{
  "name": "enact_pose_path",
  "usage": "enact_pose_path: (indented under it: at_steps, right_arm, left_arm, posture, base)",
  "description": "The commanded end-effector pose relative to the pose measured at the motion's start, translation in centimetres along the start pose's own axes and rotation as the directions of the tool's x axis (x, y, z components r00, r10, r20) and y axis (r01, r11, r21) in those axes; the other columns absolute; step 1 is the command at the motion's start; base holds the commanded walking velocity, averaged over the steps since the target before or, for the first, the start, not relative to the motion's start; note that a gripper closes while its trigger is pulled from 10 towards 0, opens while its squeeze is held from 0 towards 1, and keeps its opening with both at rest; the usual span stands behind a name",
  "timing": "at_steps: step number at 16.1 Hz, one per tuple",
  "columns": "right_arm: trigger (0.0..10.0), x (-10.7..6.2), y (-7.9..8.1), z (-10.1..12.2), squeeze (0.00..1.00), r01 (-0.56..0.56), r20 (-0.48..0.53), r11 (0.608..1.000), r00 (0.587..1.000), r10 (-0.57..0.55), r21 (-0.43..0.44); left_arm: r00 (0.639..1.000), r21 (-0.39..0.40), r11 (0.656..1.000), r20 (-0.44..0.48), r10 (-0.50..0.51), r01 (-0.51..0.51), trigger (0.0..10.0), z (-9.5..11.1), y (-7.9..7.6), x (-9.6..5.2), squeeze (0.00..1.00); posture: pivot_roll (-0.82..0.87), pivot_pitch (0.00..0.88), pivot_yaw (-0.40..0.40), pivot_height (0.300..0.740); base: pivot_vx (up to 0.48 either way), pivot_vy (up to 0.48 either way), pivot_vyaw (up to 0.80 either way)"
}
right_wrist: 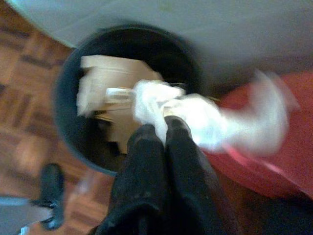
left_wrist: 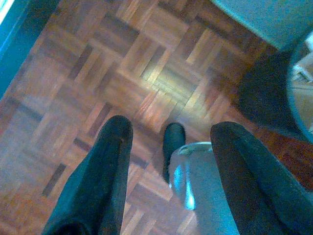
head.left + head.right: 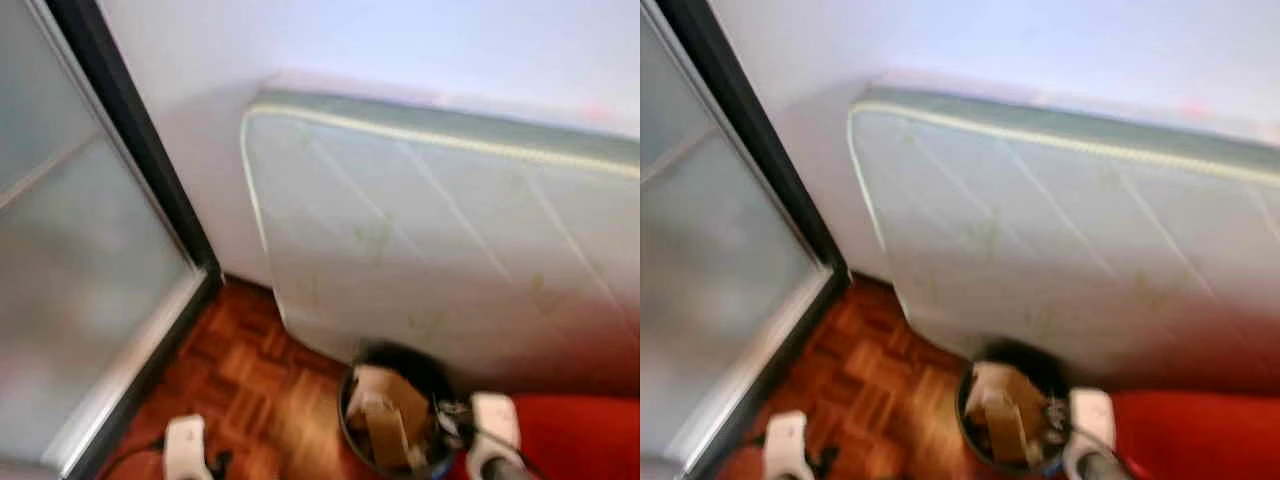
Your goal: Clean up the room
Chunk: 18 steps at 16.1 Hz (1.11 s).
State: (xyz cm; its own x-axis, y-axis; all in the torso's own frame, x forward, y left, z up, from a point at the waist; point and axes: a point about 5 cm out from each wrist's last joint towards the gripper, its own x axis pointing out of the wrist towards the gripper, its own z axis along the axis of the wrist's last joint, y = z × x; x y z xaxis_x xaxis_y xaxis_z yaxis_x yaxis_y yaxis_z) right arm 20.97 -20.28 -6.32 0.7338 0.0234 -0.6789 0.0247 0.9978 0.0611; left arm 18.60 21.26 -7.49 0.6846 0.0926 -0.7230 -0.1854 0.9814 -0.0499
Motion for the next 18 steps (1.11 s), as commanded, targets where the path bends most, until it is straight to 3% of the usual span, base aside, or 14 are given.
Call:
enact_pose_path:
  at_steps: [1, 11, 18]
  right_arm:
    - [10.0, -0.3, -0.4, -0.7, 0.0, 0.004, -0.017, 1.0, 1.0, -0.004, -0.004]
    - [10.0, 1.1, 2.2, 2.5, 0.0, -0.01, 0.045, 0.999, 0.999, 0.011, -0.034]
    - [10.0, 1.6, 4.7, 3.1, 0.0, -0.02, 0.06, 0.999, 0.998, 0.023, -0.038]
  left_arm:
    - [1.0, -0.008, 1.0, -0.004, 0.001, -0.001, 10.0, -0.3, 0.0, -0.1, 0.0]
    - [1.0, -0.024, 1.0, -0.015, -0.012, 0.012, 10.0, -0.5, -0.7, -0.1, 0.0]
    - [0.999, -0.031, 0.999, -0.034, -0.013, 0.012, 10.0, 0.2, -0.6, 0.3, 0.0]
  posture:
    - [0.01, 0.163, 0.043, 0.74]
    - [0.02, 0.2, 0.035, 0.74]
    - [0.03, 0.215, 0.039, 0.74]
  base:
    - [0.0, 0.0, 0.0]
    - [0.0, 0.0, 0.0]
    - [0.0, 0.0, -0.12]
